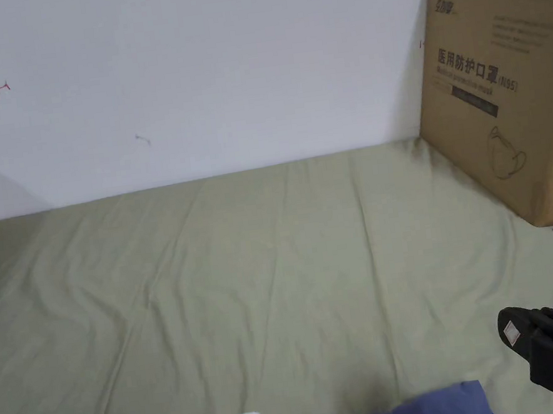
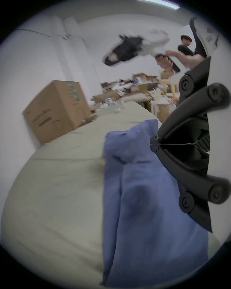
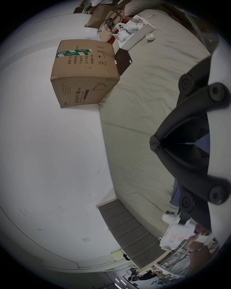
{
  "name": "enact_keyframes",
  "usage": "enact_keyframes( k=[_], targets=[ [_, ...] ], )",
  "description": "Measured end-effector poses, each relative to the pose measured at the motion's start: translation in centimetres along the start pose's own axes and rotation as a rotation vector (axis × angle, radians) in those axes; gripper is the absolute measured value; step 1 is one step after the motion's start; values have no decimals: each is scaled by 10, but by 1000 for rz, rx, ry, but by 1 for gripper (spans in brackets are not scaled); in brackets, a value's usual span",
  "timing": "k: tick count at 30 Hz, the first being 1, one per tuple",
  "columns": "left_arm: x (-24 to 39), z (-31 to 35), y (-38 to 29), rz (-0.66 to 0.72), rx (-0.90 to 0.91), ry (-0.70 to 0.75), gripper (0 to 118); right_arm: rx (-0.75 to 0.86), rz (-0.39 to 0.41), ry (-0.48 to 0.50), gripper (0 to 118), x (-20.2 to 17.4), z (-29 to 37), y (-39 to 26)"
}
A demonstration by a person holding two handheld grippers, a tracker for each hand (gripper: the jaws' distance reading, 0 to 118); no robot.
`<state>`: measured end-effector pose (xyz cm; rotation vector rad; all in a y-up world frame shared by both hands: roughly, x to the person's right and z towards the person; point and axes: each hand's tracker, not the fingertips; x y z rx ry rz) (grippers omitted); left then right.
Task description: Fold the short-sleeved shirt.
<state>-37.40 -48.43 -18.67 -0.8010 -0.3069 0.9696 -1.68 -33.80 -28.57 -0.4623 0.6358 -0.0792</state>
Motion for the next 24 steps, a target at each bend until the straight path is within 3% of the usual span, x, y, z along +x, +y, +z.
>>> enact_keyframes(
  k=[3,5,6,7,14,18,21,22,23,24],
  targets=[
    [-36,58,15,94,70,-24,33,0,1,1,0,-4,-3,2],
    [-60,94,21,100,120,46,85,-6,-1,3,0,-6,-7,2],
    [-71,110,22,103,142,83,104,-10,-2,5,0,-8,-9,2],
    [-81,120,21,116,139,90,116,-15,-4,8,0,-10,-11,1],
    [-167,131,10,274,72,13,116,-61,-16,39,0,-30,-25,4],
    [-187,100,7,407,192,-351,116,-74,9,39,0,-37,-26,10],
    [-189,63,4,396,98,-403,115,-88,18,34,0,-43,-27,13],
    [-188,54,7,329,87,-399,106,-95,15,32,0,-44,-27,14],
    [-186,46,4,300,91,-380,89,-100,7,33,0,-45,-28,14],
    [-190,41,4,298,86,-317,51,-101,0,36,0,-46,-27,14]
  ],
)
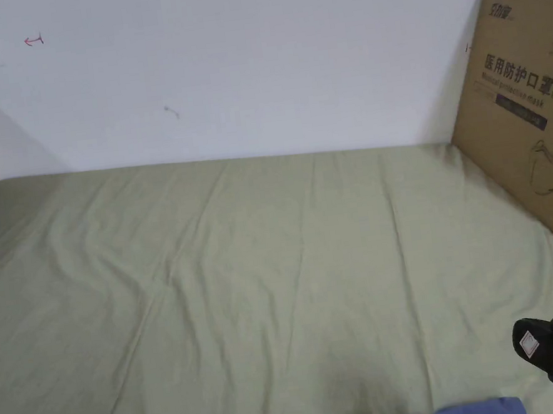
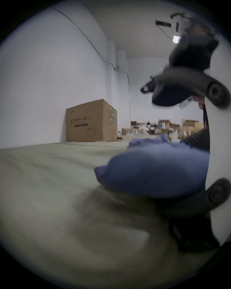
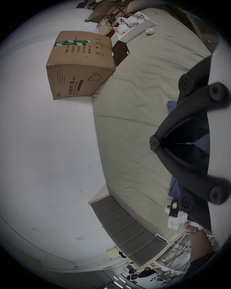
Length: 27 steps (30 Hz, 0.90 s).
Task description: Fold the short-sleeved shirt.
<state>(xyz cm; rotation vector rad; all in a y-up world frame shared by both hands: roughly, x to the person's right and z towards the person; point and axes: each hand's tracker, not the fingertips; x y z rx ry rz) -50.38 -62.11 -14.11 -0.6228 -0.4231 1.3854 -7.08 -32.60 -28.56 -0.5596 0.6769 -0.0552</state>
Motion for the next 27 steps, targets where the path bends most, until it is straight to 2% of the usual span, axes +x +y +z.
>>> enact_keyframes(
  k=[1,2,3,5,6,8,11,14,16,18,22,27],
  targets=[
    [-8,-3,0,13,13,169,5,1,-7,5,0,-1,1,0],
    [-16,-7,-1,13,12,288,5,2,-9,8,0,-2,1,-1],
    [-3,-7,-7,-20,56,121,5,3,-9,8,0,-3,1,-2],
    [5,-10,-8,-47,7,249,5,-3,-3,9,0,-1,-1,-6],
    [11,-11,-8,-22,21,235,5,-8,-1,11,0,-1,-2,-7],
    [31,2,-9,-61,44,358,5,-20,-2,19,0,1,-4,-9],
    [80,32,-18,-225,132,561,5,-15,-18,40,0,3,-2,-12],
    [135,65,-38,-416,306,899,6,-6,-29,62,0,7,-1,-16],
    [163,75,-46,-479,358,1020,6,-5,-27,67,0,7,-1,-20],
    [181,70,-50,-442,344,962,6,-10,-29,74,0,9,0,-22],
    [203,31,-51,-287,298,721,6,-8,-63,98,0,17,8,-27],
    [212,-57,-49,-287,110,632,6,11,-105,71,0,36,20,-29]
  ],
)
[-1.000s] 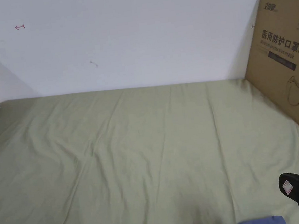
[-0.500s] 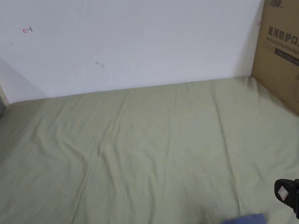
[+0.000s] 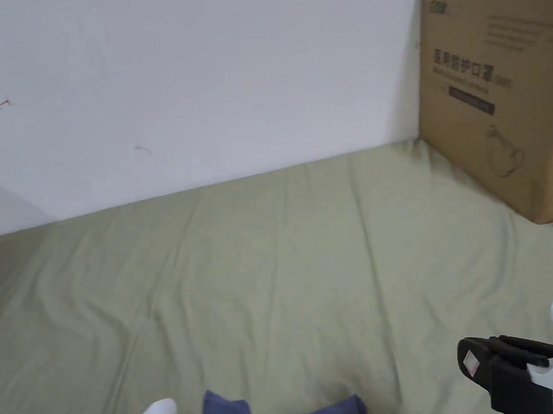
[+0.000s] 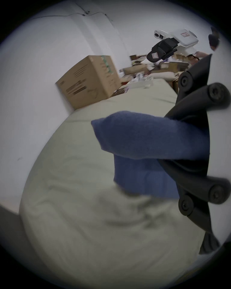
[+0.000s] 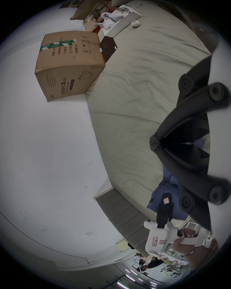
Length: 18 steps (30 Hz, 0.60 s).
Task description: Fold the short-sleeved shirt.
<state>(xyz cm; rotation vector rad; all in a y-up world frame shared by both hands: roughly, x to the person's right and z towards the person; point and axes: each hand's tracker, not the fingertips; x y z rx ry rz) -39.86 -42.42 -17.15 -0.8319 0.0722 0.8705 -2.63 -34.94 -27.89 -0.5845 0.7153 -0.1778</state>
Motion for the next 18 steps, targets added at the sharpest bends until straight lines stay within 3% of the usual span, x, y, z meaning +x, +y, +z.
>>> enact_keyframes(
  k=[3,5,6,8,9,10,14,16,17,18],
  targets=[
    [23,-46,-1,8,-78,-63,6,8,-58,-23,0,15,5,0],
    [31,-80,-4,44,-124,-69,15,16,-89,-32,0,25,7,-1],
    [32,-93,-4,52,-142,-62,27,19,-95,-33,0,28,8,-1],
    [31,-113,-7,62,-157,-77,81,25,-101,-37,0,33,10,-2],
    [31,-119,-9,78,-160,-112,100,24,-97,-41,0,34,9,-2],
    [30,-122,-10,92,-174,-134,106,22,-91,-45,0,35,9,-2],
    [26,-97,-7,80,-129,-168,104,22,-66,-47,0,34,7,-1],
    [27,-76,-2,5,-73,-99,103,18,-62,-40,0,34,5,-1],
    [27,-67,0,-34,-50,-63,99,15,-59,-35,0,34,3,-1],
    [29,-57,2,-76,-36,-28,86,10,-53,-30,0,33,2,-2]
  ],
)
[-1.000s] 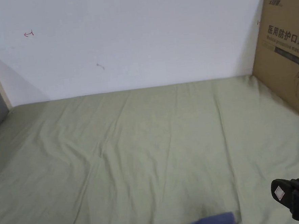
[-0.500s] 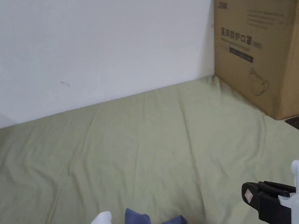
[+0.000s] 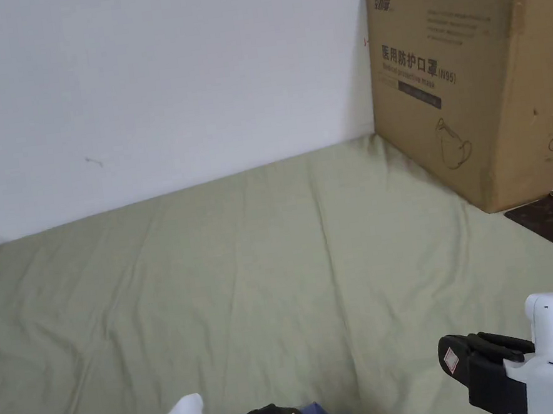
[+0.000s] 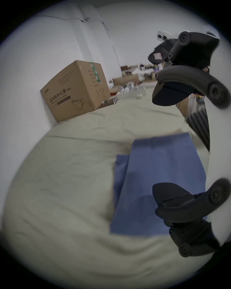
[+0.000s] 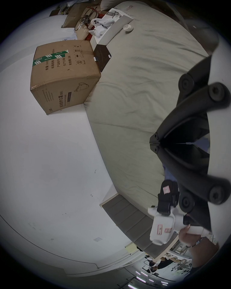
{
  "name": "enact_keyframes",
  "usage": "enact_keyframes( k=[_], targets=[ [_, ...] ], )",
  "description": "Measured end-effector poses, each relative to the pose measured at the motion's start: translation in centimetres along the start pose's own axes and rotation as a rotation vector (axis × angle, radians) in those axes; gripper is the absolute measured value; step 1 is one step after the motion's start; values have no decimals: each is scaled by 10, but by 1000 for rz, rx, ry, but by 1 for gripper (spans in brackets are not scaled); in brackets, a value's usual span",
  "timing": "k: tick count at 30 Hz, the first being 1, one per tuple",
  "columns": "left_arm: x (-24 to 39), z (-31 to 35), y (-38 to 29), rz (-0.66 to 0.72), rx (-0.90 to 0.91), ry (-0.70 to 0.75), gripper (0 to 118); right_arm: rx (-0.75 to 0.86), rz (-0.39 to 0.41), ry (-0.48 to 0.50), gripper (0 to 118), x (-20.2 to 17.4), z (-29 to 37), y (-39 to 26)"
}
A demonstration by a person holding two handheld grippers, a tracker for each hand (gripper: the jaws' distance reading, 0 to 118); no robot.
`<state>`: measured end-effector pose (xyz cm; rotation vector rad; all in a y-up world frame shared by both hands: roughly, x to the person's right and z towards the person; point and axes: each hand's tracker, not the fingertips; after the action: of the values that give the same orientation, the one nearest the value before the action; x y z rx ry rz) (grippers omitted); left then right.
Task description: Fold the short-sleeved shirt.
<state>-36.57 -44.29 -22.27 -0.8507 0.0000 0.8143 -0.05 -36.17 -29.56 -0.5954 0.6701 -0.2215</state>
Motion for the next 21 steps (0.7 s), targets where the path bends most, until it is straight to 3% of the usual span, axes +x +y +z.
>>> enact_keyframes(
  k=[1,5,10,15,19,21],
  targets=[
    [3,8,0,-34,-4,47,49,-4,7,1,0,-1,-1,-1],
    [21,9,-6,-184,11,88,1,-5,36,-1,0,-2,-2,-3],
    [42,-47,-22,-265,-163,31,1,4,26,7,0,4,2,-1],
    [42,-122,-51,-281,-364,102,1,60,9,17,0,9,12,3],
    [30,-139,-57,-179,-331,11,0,91,33,20,0,7,14,7],
    [34,-128,-55,-165,-264,2,0,78,-3,116,0,7,11,9]
  ],
)
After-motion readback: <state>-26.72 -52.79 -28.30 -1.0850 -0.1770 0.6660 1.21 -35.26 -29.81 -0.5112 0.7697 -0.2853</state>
